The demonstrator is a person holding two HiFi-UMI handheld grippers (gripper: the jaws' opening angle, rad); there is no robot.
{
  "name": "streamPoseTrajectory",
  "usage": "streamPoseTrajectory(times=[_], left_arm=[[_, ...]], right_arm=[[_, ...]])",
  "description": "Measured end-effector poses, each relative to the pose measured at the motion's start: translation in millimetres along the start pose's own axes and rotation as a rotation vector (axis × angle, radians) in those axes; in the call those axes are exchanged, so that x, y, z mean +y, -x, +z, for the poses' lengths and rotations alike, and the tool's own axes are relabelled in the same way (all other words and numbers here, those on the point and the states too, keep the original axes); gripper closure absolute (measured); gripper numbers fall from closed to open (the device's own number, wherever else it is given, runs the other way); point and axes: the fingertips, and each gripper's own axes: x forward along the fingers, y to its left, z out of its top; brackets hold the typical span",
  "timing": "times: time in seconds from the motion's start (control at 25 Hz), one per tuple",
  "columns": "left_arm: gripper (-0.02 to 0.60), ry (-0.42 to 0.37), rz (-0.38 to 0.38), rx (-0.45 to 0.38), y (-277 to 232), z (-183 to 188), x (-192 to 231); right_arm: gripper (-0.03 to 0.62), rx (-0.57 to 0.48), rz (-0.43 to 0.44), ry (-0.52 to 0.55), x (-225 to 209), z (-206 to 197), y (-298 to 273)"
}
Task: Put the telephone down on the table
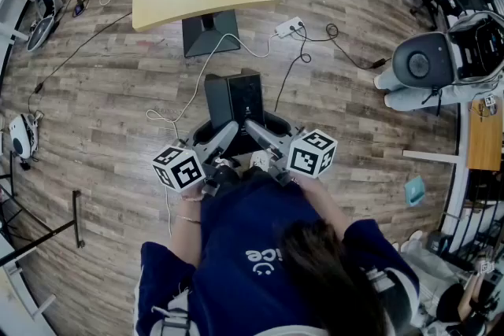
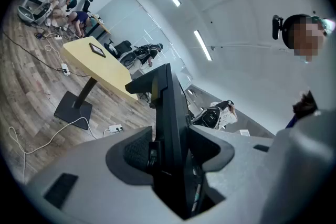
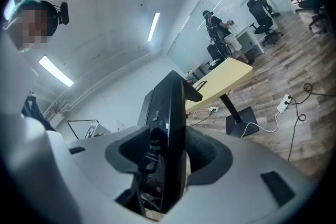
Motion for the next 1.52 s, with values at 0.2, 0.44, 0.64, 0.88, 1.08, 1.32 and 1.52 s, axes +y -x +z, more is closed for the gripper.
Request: streamPoseTrajectory(times=[0.2,0.44,0.64,0.88,1.08,1.32,1.52], left_arm=[[0.368,-0.011,-0.018,0.006,7,11,11],[0.368,-0.046,-0.043,0.059,16,22,27],[0.368,-0.081,-0.059,0.108,26,32,40],[0.37,-0.07,-0.047,0.115,19,43,57],[0.37,-0.101,0.001,0.113,-7,60,77],[0.369,-0.124,0.098,0.086,-49,86,102],[0.37,-0.081,0.154,0.07,-87,105,125]], right_arm=[[0.37,0.013,-0.003,0.016,5,1,-18],[0.364,0.008,-0.03,0.031,10,-5,-39],[0.364,-0.015,-0.042,0.029,16,-10,-58],[0.364,0.0,-0.045,0.032,6,-3,-76],[0.364,0.046,-0.005,0.043,-22,15,-98],[0.364,0.128,0.077,0.052,-63,49,-127],[0.365,0.164,0.116,0.025,-100,76,-149]])
